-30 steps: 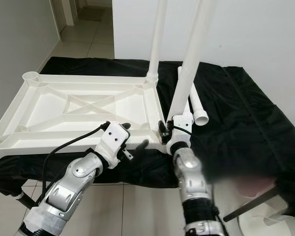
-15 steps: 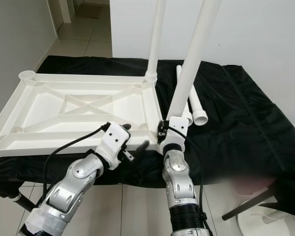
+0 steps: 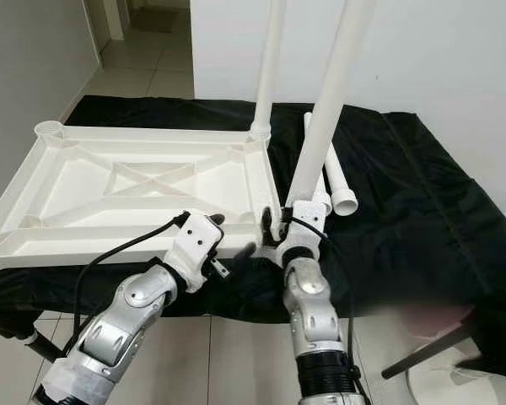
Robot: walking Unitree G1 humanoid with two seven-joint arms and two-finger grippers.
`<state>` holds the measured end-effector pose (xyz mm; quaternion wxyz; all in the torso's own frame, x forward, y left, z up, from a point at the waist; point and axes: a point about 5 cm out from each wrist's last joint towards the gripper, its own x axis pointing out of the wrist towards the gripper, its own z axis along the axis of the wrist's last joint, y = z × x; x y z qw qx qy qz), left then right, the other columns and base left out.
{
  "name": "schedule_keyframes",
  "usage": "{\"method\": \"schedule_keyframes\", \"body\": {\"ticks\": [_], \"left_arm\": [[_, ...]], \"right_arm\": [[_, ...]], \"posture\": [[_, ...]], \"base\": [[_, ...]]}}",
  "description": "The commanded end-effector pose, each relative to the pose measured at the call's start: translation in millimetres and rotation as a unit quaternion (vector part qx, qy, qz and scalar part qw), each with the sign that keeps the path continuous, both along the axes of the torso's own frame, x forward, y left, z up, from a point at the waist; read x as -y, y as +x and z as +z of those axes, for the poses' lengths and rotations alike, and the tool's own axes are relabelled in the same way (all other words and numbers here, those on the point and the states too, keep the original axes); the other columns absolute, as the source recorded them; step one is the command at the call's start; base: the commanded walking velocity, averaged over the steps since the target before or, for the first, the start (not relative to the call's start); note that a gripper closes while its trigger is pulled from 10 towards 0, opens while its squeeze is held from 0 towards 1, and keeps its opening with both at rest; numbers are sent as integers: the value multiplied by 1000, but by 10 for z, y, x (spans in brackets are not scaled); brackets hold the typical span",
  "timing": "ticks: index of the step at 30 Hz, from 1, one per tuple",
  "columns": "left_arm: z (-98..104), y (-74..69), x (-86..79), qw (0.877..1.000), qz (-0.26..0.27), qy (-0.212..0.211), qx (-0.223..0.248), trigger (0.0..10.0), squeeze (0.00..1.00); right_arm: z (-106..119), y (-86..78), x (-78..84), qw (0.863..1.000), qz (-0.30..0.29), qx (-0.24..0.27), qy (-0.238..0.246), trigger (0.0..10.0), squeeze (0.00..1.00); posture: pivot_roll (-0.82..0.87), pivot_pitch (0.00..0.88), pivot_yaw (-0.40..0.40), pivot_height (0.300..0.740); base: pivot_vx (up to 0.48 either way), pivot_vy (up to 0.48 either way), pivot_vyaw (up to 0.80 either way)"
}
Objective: Building children table
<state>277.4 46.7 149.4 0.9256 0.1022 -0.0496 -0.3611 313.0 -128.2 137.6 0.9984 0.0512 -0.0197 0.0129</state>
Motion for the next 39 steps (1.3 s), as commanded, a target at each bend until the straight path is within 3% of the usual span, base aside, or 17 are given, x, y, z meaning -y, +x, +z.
{"method": "schedule_keyframes", "body": {"ticks": [1,8,13,15,16,25,26,27,28,39], "left_arm": [[-6,-31,19,1000,-11,5,-1,10000,0],[6,-27,-19,1000,-8,11,1,10000,0],[12,-34,-53,1000,-5,14,2,10000,0],[12,-34,-53,1000,-5,14,2,10000,0],[16,-35,-56,1000,-4,15,2,10000,0],[31,-22,-64,1000,0,14,5,10000,0],[35,-22,-61,1000,0,13,4,10000,0],[35,-22,-61,1000,0,13,4,10000,0],[35,-28,-52,1000,-4,14,4,10000,0],[30,-46,-48,1000,-11,17,0,10000,0]], "right_arm": [[9,-11,-6,1000,26,2,2,10000,0],[120,43,144,993,111,26,-27,10000,0],[199,93,224,980,184,33,-63,10000,0],[199,93,224,980,184,33,-63,10000,0],[190,100,248,970,223,34,-93,10000,0],[105,121,293,955,272,22,-118,10000,0],[78,126,302,950,284,18,-128,8431,0],[78,126,302,950,284,18,-128,8431,0],[55,133,328,948,288,12,-132,0,0],[1,96,363,944,304,7,-125,0,0]], "posture": [[13,24,-39,740],[22,46,-39,740],[26,50,-41,740],[26,50,-41,740],[27,48,-42,740],[9,49,-37,740],[5,53,-32,740],[5,53,-32,740],[-1,60,-29,740],[-4,69,-20,740]], "base": [[0,0,0],[0,0,0],[0,0,0],[0,0,0],[0,0,0],[0,0,0],[0,0,0],[0,0,0],[0,0,0],[0,0,0]]}}
